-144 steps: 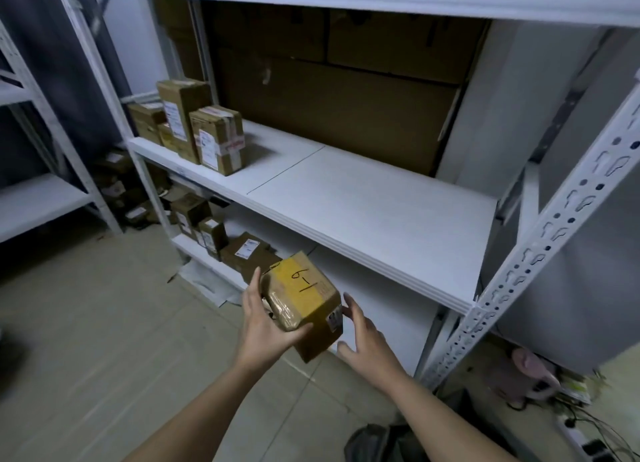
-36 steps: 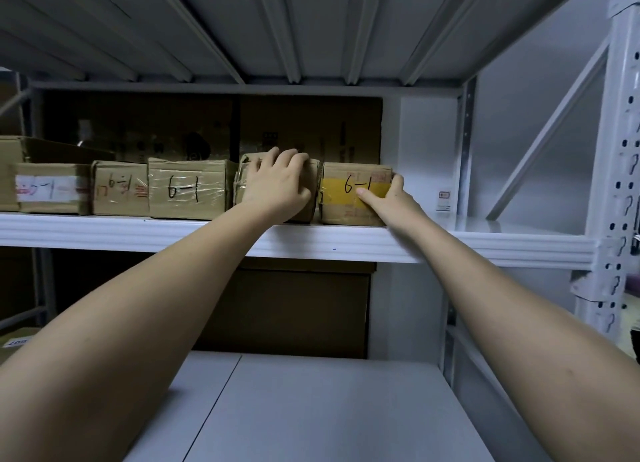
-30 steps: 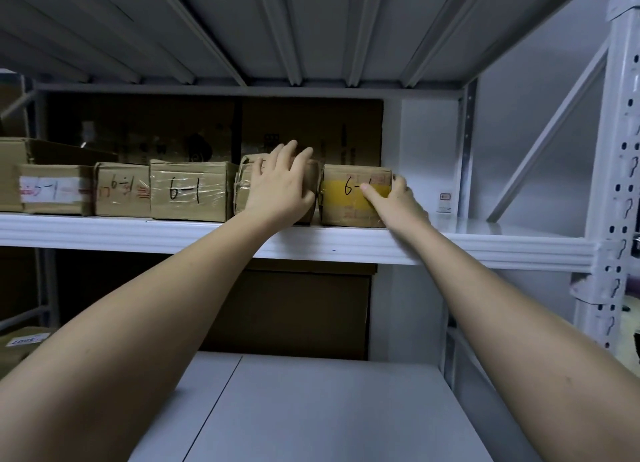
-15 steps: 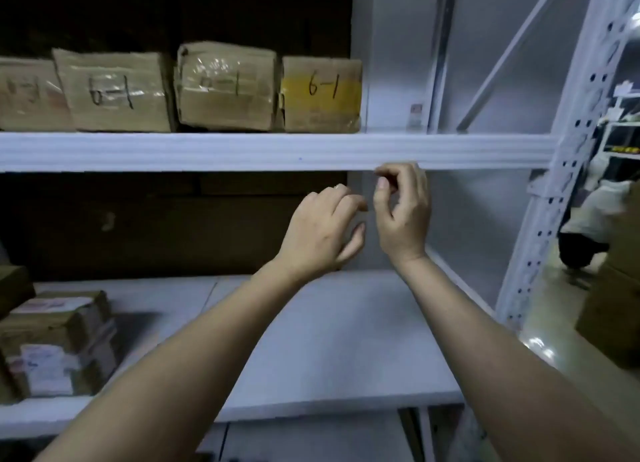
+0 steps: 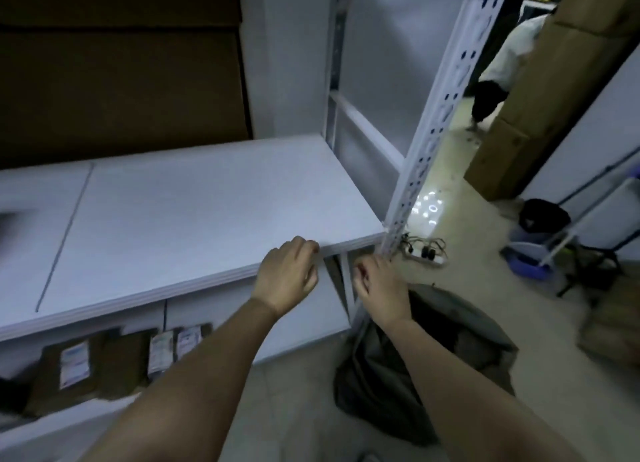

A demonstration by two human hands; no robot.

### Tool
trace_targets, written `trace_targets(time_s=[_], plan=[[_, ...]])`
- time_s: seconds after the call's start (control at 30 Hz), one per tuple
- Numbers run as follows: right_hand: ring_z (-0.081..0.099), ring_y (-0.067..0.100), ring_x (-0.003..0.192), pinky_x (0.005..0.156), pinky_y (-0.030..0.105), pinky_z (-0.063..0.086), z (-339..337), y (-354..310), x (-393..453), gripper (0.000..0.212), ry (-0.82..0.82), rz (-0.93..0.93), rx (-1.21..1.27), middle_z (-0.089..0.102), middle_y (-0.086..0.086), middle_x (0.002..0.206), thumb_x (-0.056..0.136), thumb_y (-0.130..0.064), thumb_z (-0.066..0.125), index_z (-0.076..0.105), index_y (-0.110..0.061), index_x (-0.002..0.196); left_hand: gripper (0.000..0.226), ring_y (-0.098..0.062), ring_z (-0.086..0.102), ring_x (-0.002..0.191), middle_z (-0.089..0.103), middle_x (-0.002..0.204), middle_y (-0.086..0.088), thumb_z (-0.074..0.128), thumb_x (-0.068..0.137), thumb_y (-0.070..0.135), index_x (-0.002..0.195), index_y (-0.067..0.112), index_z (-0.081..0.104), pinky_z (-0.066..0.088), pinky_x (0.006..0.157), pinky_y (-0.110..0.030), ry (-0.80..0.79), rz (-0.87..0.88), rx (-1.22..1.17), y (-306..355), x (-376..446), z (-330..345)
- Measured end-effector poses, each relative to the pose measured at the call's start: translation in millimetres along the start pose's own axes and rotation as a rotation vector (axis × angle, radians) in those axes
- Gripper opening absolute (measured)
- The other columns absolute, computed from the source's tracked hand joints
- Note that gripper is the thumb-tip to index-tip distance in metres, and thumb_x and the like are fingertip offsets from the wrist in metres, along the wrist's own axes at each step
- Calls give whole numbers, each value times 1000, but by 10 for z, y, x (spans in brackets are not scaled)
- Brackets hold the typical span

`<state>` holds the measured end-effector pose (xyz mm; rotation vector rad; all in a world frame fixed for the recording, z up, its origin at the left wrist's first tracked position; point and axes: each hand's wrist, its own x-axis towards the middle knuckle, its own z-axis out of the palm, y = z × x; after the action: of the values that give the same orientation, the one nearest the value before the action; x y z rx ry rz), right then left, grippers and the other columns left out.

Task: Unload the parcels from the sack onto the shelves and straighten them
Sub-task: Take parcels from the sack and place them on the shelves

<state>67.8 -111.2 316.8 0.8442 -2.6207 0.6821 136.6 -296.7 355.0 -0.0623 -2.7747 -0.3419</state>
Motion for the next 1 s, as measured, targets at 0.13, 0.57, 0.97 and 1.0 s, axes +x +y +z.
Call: trace_targets(time_s=[0.13,0.57,0.97,1.0], plan=[[56,19,93,74,29,43,204,628,-634,16,-318,124,-121,59,0,96,94,-27,49,60,-17,99,30,-29,60,85,60,109,-8,53,89,21,117,12,56,43,64,-34,-169,-20,-19,217,-198,526],[56,22,89,74,33,45,303,3008,-842,18,-954,162,-94,58,2,100,99,-30,41,55,-20,102,40,-28,58,107,56,127,-5,43,94,34,130,18,40,44,83,-33,-680,-356,17,1523,423,2442],[54,24,108,83,32,45,1657,5040,-1032,35,-1271,453,-111,54,4,116,95,-43,43,48,-19,121,49,-29,51,117,48,133,-10,49,91,44,130,16,38,41,86,-34,-906,-572,-249,2125,912,4831],[52,26,113,88,34,44,1925,5196,-1074,41,-1242,467,-115,51,6,126,95,-41,44,44,-17,128,52,-28,49,120,45,136,-10,48,92,44,134,17,36,41,90,-35,-898,-581,-269,2094,929,5137]])
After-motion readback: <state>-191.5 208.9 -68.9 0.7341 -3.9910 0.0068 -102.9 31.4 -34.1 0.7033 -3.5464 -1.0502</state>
